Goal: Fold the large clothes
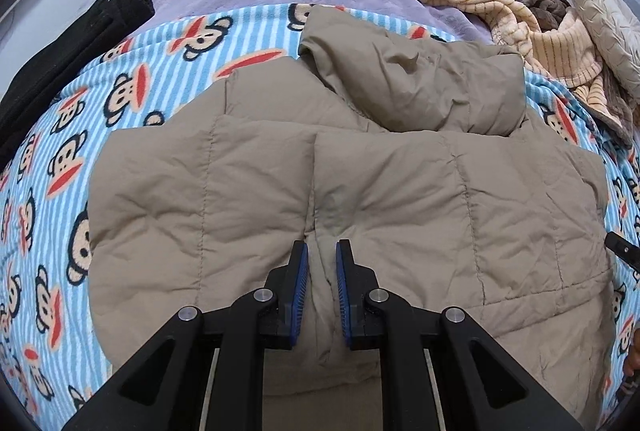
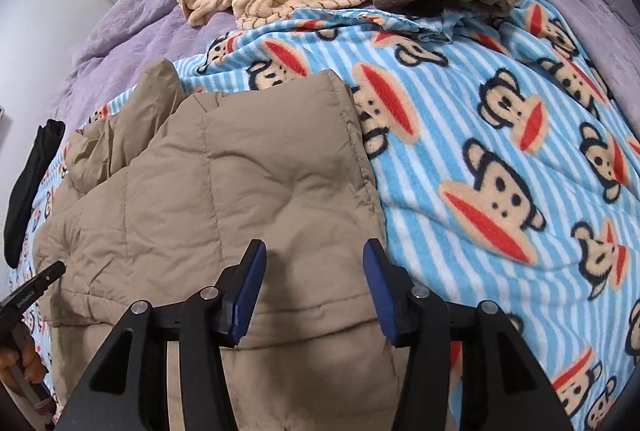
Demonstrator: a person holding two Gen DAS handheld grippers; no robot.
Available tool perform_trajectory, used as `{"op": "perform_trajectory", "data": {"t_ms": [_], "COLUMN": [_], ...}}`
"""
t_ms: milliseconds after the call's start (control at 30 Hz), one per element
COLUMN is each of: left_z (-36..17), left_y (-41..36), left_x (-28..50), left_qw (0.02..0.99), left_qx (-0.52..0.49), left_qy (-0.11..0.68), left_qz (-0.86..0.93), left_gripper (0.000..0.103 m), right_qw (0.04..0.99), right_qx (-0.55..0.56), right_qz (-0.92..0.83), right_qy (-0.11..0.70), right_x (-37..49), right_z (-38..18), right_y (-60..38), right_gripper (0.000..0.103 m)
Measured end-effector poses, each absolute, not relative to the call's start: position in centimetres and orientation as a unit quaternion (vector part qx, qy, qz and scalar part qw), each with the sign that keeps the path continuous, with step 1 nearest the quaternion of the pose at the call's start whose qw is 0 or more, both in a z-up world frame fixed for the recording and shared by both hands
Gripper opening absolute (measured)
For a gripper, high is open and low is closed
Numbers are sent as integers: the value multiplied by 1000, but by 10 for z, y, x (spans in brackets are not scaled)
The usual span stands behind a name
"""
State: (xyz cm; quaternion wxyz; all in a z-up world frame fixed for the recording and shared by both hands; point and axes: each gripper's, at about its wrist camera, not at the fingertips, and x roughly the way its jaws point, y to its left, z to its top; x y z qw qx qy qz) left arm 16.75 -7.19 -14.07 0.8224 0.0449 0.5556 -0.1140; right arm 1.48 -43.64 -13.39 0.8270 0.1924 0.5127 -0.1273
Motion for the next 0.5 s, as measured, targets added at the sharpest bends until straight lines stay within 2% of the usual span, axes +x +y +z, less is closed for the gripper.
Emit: {"op": "perform_trajectory", "data": {"t_ms": [233,267,300,333,367,500], "left_z": [-133,-132,-132,-130,-125,-123], "left_y": [-69,-68,-67,-64,-62,-62], "left_x": [144,141,138,135,130,115], "left_qw": [818,817,816,817,824,822], "left_qx": [56,56,54,46,37,45], "left_qy": [561,562,565,565,555,557], "left_qz": [-114,-113,-111,-106,-105,-106], "left_gripper": [17,28,70,90,99,99], "right_qw": [817,815,813,811,809,801], "right_qx": [213,214,215,216,218,220], "right_qz": [-127,-126,-126,-126,-125,-120], "right_qy": [521,523,526,529,532,543], "right_x": [-19,-22,-26,-30,-34,-48], "right_z": [-127,-127,-128,-129,-131,-135], "right_y": [-427,-426,-425,-424,-422,-417], "right_gripper": [59,59,59,59,59,59]}}
